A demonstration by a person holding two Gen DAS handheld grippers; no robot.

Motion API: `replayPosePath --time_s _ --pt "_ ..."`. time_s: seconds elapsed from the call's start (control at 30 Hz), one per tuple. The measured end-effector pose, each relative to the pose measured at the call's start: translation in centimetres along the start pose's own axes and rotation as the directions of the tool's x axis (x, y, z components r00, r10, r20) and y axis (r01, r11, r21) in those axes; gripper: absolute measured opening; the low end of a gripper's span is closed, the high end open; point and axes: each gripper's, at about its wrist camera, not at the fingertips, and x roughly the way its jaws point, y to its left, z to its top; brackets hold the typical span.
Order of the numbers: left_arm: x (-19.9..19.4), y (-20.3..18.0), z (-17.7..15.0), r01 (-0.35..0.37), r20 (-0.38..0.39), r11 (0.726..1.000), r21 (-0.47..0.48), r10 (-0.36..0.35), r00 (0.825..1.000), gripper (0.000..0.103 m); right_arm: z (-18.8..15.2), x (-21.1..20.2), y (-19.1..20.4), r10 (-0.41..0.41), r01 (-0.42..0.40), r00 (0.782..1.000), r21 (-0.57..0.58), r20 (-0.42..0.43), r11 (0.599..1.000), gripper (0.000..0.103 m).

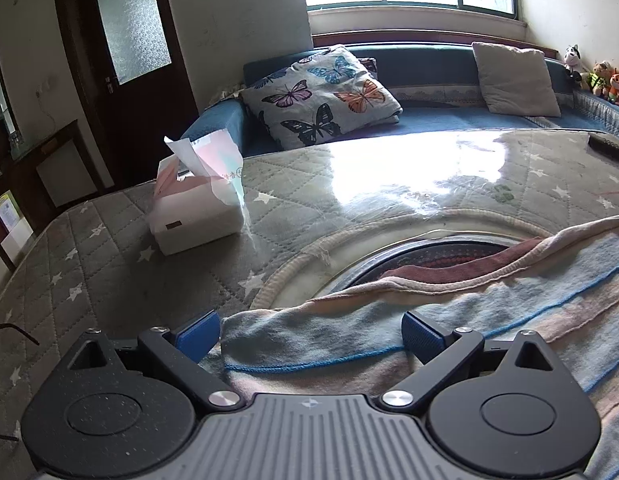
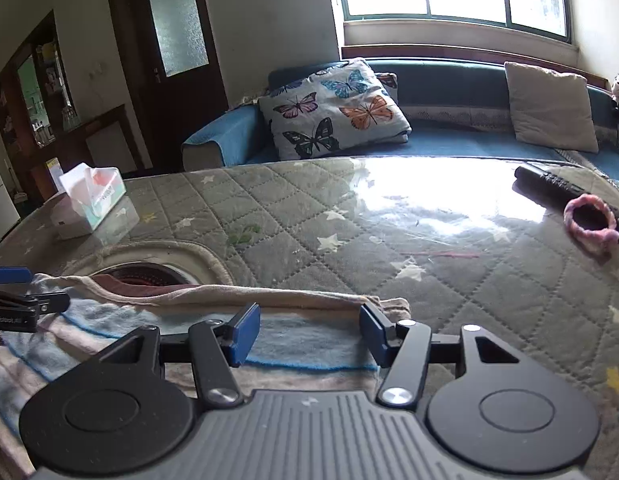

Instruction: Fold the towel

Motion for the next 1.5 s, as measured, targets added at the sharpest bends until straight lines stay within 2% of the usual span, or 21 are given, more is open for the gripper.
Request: replayPosePath --time_s 0.4,0.53,0.6,0.67,0.77,0.83,0.93,1.07,1.1,1.23,1.3,1.33,1.5 --pt "-4.1 -1.9 -1.7 0.052 0.036 0.998 0.030 -0.053 0.998 0.099 -6.1 -8.4 2.3 0.050 -0.052 0.998 -0.065 -0.026 0.997 0.056" --pt "-4.7 -2.2 -2.5 0.047 0.029 0.998 0.043 -0.048 0.998 0.099 -8.0 -9.4 2.0 0.031 -0.035 0.998 -0.065 -0.052 0.997 0.054" --pt "-4.8 -2.2 -2.8 0.044 0.022 0.998 0.042 -0.045 0.999 0.099 -8.9 -10.0 1.4 -0.006 0.002 0.999 -0.069 -0.053 0.998 0.053" --pt "-4.9 -2.3 -3.0 0.042 0.018 0.998 0.038 -0.043 0.999 0.099 -8.9 -10.5 1.0 -0.020 0.017 0.998 -0.050 -0.054 0.999 0.053" --pt "-5.2 -2.6 -3.1 0.046 0.017 0.998 0.038 -0.046 0.999 0.099 -8.3 -11.3 1.3 -0.005 0.005 1.000 -0.049 -0.008 0.999 0.053" --pt "-5.2 -2.8 -3.2 0.048 0.016 0.998 0.040 -0.049 0.999 0.099 -7.9 -11.4 1.8 0.025 -0.025 1.000 -0.047 0.013 0.999 0.050" --pt "-5.2 -3.0 -3.4 0.049 0.012 0.998 0.043 -0.050 0.999 0.099 -8.0 -10.8 2.4 0.058 -0.058 0.998 -0.049 0.002 0.997 0.040" --pt "-4.9 -2.8 -3.6 0.042 0.005 0.998 0.047 -0.042 0.999 0.099 -9.1 -10.0 1.3 0.041 -0.041 0.998 0.000 -0.039 0.999 0.017" --pt "-4.8 -2.8 -3.7 0.039 0.003 0.998 0.046 -0.040 0.999 0.099 -9.1 -10.3 1.0 0.034 -0.034 0.999 0.008 -0.038 0.999 0.016" --pt "-4.7 -2.8 -3.8 0.042 -0.003 0.999 0.033 -0.042 0.999 0.099 -7.9 -10.6 0.2 0.007 -0.006 1.000 0.031 -0.011 1.000 0.025" --pt "-4.8 -2.9 -3.8 0.047 -0.002 0.998 0.034 -0.047 0.999 0.099 -7.0 -9.9 -0.1 -0.020 0.020 1.000 0.037 0.002 0.999 0.042" --pt "-4.8 -3.0 -3.8 0.050 0.000 0.998 0.035 -0.050 0.999 0.099 -6.5 -9.4 -0.3 -0.033 0.033 0.999 0.041 0.005 0.999 0.045" --pt "-5.0 -2.7 -3.9 0.049 0.001 0.998 0.027 -0.049 0.999 0.099 -5.7 -6.7 -1.4 -0.070 0.071 0.997 0.089 -0.012 0.993 0.047"
